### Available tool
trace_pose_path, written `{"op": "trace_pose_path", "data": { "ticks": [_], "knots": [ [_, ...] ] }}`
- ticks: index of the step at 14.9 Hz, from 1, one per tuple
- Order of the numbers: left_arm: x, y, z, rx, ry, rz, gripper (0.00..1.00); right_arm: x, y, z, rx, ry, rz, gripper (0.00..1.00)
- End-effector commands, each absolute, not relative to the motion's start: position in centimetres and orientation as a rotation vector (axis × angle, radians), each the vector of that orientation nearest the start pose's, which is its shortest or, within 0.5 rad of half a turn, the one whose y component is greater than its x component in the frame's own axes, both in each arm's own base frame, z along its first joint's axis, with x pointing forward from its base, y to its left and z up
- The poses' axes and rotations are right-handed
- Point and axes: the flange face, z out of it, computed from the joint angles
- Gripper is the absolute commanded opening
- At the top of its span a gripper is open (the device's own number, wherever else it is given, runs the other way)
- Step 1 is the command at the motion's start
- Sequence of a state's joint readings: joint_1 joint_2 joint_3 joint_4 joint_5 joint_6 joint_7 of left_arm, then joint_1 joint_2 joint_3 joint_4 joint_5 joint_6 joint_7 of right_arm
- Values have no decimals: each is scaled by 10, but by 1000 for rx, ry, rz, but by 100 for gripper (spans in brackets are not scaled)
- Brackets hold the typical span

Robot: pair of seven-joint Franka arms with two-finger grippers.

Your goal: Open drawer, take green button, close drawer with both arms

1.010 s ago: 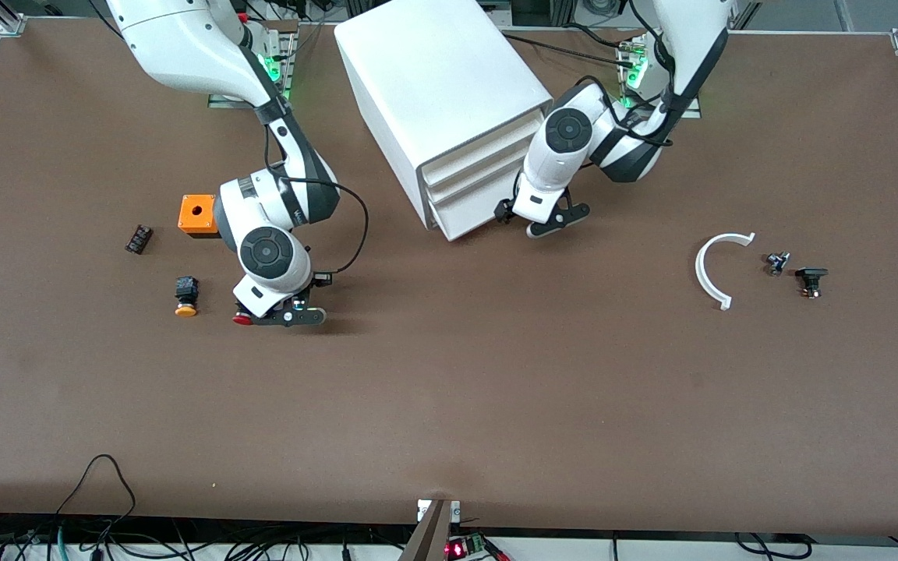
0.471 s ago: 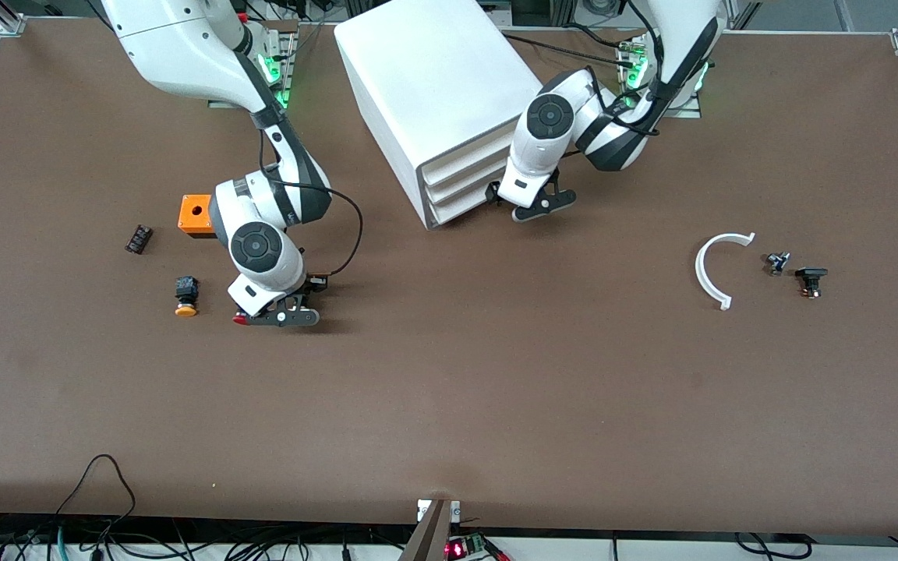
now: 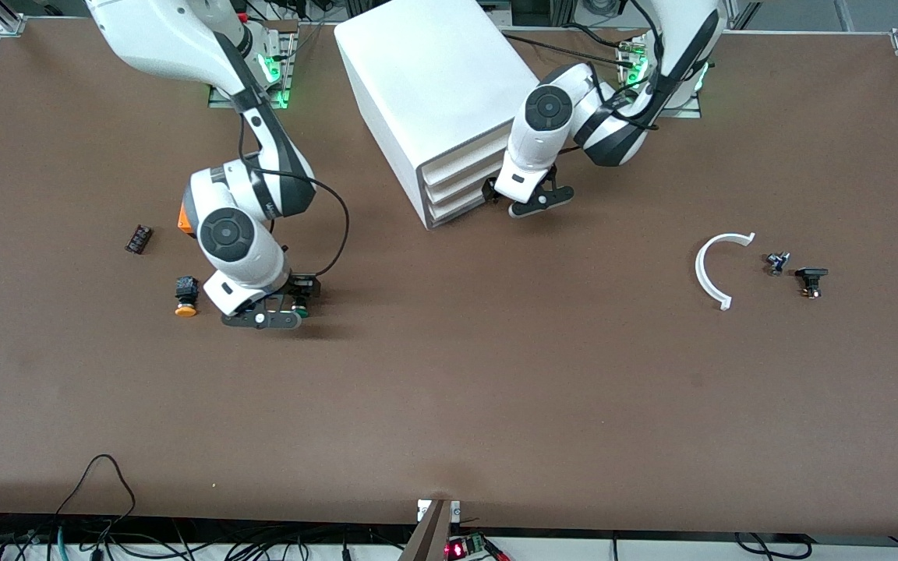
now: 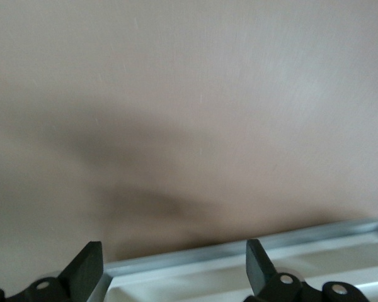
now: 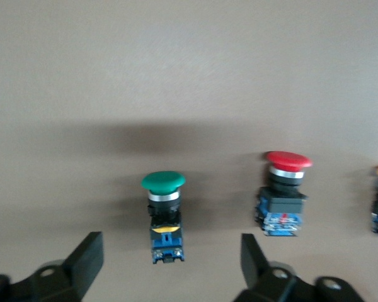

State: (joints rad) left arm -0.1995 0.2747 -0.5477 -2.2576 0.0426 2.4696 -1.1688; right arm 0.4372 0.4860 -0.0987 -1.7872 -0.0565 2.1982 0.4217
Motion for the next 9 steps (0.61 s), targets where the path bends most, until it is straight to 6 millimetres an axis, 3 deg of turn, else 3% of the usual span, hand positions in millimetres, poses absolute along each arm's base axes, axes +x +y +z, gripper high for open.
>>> {"op": "trace_pose_path", "data": {
  "ticks": [1,5,7,9],
  "knots": [
    [431,-323,298,-3116,-787,21,100,622,218,311,-3245,168,71,100],
    [486,-274,374,-3099,-981,-180,100,652,187,385,-3234,301,126,100],
    [502,-265,426,-3099,-779,-191,100,663,166,418,-3226,344,116,100],
    [526,-233,485,-3087,-575,-138,100,666,147,450,-3211,389,43,100]
  ]
}}
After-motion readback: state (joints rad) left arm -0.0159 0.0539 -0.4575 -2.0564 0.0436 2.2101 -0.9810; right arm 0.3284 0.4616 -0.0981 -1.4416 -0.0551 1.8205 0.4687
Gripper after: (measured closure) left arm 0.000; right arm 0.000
